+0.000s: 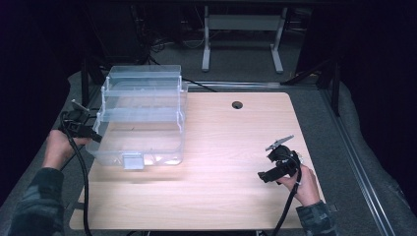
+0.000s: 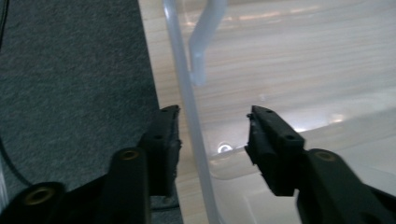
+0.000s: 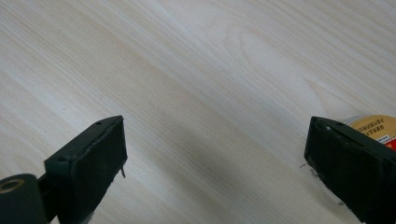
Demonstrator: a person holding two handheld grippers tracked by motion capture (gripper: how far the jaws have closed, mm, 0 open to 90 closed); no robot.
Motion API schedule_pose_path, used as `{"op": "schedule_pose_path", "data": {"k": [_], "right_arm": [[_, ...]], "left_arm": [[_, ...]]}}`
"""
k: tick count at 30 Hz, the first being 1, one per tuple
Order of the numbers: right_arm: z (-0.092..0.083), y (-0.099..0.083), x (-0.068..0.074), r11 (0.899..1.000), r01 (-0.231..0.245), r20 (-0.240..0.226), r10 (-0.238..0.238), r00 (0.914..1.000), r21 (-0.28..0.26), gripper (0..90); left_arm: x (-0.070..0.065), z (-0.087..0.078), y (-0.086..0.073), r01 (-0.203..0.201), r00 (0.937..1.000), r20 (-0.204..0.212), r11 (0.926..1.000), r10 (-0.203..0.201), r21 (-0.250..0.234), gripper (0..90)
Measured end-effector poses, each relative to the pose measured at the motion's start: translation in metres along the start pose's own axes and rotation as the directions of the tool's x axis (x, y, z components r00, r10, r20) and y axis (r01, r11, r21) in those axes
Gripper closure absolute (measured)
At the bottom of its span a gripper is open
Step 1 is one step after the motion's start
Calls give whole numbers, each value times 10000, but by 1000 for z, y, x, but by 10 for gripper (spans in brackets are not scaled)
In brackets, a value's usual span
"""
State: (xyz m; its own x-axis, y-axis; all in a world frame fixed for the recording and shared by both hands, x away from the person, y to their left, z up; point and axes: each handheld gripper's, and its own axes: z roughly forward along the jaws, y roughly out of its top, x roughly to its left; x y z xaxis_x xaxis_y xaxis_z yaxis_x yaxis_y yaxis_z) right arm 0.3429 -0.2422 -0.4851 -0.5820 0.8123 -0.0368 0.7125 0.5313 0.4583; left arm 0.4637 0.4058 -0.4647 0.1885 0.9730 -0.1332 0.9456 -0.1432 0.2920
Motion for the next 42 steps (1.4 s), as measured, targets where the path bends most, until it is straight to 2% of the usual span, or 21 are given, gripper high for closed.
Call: {"op": "schedule_pose_path", "data": {"k": [4,6,11,15,21,24,28,34,39,42], "right_arm": [[-2,-3,-2,10000,-75,-72,75,9999,-40,58],[-4,-4,-3,9999,-129,33,129,9999,-55,58],[-4,-9,-5,9994,-290,-43,289,9996,-175,59],[-2,-11,-8,9990,-408,-95,406,9991,-179,60],[-3,-14,-13,9978,-618,-37,618,9981,-235,62],[-9,-15,-15,9962,-769,-51,767,9970,-412,65],[-11,-16,-16,9964,-794,79,797,9968,-312,67],[-14,-18,-17,9954,-849,127,855,9963,-435,72],[-10,-19,-18,9954,-892,69,895,9960,-351,83],[-10,-18,-18,9957,-853,-33,853,9964,-361,81]], "left_arm": [[4,7,2,164,9998,-76,9997,-162,203,755],[6,8,1,217,9997,64,9997,-217,89,813],[4,7,0,-149,9998,-101,9999,149,25,818],[3,7,-3,-231,9997,-45,9996,230,-146,817],[-7,8,-3,-617,9980,-116,9981,617,-42,803],[-20,9,-6,-921,9956,-181,9957,919,-132,795],[-31,10,-7,-1240,9920,-250,9922,1237,-94,783],[-42,11,-11,-1481,9887,-270,9884,1473,-338,772],[-59,13,-9,-2049,9787,-174,9787,2048,-78,753],[-66,14,-9,-2180,9759,-95,9759,2179,-99,751]]}}
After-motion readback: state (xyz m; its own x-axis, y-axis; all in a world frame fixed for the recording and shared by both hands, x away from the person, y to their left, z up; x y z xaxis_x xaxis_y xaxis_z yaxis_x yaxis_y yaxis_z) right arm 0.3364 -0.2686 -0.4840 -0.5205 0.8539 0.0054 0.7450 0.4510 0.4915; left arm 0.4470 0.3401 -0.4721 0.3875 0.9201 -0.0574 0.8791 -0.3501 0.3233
